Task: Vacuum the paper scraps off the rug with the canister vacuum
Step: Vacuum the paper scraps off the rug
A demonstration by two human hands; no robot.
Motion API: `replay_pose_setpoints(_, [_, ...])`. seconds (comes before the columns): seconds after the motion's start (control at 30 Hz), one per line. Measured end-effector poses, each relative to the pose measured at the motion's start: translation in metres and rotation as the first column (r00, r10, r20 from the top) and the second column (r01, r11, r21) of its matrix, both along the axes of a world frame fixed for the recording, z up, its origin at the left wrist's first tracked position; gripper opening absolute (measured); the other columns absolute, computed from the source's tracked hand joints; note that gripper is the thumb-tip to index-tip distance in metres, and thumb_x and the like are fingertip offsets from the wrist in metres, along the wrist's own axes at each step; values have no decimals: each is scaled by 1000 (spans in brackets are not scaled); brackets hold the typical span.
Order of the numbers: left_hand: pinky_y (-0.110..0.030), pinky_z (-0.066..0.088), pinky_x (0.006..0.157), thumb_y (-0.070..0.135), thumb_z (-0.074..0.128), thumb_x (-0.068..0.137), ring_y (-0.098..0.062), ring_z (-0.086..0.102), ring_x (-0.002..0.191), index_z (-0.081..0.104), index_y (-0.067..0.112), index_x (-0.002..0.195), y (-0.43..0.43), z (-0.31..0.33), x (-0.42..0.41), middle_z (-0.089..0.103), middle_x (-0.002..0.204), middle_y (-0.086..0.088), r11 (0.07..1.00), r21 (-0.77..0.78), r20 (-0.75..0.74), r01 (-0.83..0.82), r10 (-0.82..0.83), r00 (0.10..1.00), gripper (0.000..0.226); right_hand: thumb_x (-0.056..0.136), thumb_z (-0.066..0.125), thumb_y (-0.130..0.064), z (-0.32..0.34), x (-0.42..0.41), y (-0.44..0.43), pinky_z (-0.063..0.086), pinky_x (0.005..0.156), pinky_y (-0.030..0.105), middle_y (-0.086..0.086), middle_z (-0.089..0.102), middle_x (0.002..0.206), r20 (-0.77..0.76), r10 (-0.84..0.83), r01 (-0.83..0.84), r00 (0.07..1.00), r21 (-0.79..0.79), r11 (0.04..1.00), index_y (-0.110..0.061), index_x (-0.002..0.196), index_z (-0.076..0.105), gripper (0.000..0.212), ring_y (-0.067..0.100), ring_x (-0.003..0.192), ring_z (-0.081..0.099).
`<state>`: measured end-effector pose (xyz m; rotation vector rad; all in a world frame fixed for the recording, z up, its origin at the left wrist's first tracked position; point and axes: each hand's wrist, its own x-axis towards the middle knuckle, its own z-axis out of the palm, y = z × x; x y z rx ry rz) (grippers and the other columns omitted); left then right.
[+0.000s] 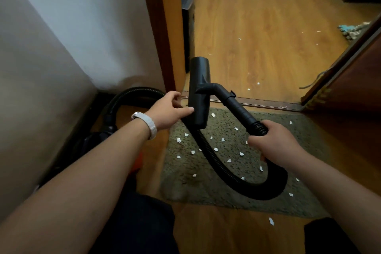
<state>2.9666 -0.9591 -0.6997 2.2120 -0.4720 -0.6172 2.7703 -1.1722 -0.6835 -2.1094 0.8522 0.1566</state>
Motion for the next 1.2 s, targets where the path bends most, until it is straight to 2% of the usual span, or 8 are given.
replay_pose_setpoints(0.13, [-28, 42, 96, 45, 75, 80, -13, 52, 119, 42, 26, 142, 85, 10, -5, 53, 130, 6, 986, 162, 200, 30, -63, 978, 73, 80, 70, -11, 13, 7, 18, 51, 51, 35, 14, 64, 70, 74, 69, -67, 995, -35, 997, -17, 96, 61, 19, 26, 51, 60])
replay_pose_setpoints(0.37, [-30, 44, 97, 40, 72, 85, -12, 51, 121, 49, 23, 135, 243, -30, -35, 53, 131, 4, 934, 185, 150, -305, 280, 948, 58, 83, 71, -6, 24, 35, 77, 51, 53, 39, 13, 58, 58, 145, 271, -276, 952, 19, 961, -17, 89, 63, 14, 25, 45, 59])
replay_pose_setpoints(0.5, [-32, 43, 100, 38, 64, 92, -9, 49, 115, 49, 19, 136, 284, -48, -57, 50, 126, 6, 924, 195, 221, -329, 286, 933, 51, 82, 72, -11, 24, 54, 116, 50, 50, 35, 11, 60, 59, 136, 386, -391, 912, 5, 921, -19, 94, 64, 16, 23, 45, 61])
replay_pose_setpoints(0.63, [-28, 36, 102, 32, 58, 96, -17, 45, 125, 44, 14, 141, 306, -70, -65, 43, 139, -3, 904, 185, 256, -386, 335, 907, 51, 82, 73, -12, 22, 68, 146, 52, 49, 36, 14, 62, 65, 105, 452, -454, 886, -10, 891, -16, 94, 62, 16, 24, 47, 64])
replay_pose_setpoints(0.73, [-33, 32, 111, 31, 67, 90, -25, 36, 138, 32, 15, 150, 325, -94, -65, 33, 152, -8, 906, 280, 204, -319, 269, 941, 71, 82, 72, -11, 17, 74, 162, 51, 48, 35, 14, 60, 64, 89, 474, -475, 876, -7, 880, -14, 93, 62, 14, 24, 47, 62])
replay_pose_setpoints(0.9, [-52, 30, 114, 62, 82, 59, -27, 13, 149, -7, 36, 154, 335, -116, -54, -5, 164, 2, 852, 512, 118, -110, 57, 991, 133, 82, 72, -13, 9, 79, 179, 52, 46, 33, 16, 63, 69, 47, 489, -490, 871, -3, 872, -18, 93, 62, 15, 25, 49, 63])
replay_pose_setpoints(1.0, [-49, 31, 115, 68, 82, 53, -27, 10, 149, -9, 32, 154, 333, -124, -43, -15, 163, 5, 817, 574, 128, -53, -26, 991, 140, 84, 72, -13, 2, 80, 180, 49, 43, 28, 14, 62, 67, 46, 485, -485, 873, -10, 875, -17, 91, 62, 14, 19, 45, 62])
replay_pose_setpoints(1.2, [-54, 32, 113, 70, 79, 56, -30, 9, 149, 3, 25, 156, 340, -143, -41, -22, 160, 12, 805, 589, 168, -72, -35, 985, 134, 83, 73, -11, -9, 81, 174, 52, 51, 38, 14, 62, 65, 54, 433, -435, 900, 32, 900, -19, 94, 63, 16, 21, 45, 63])
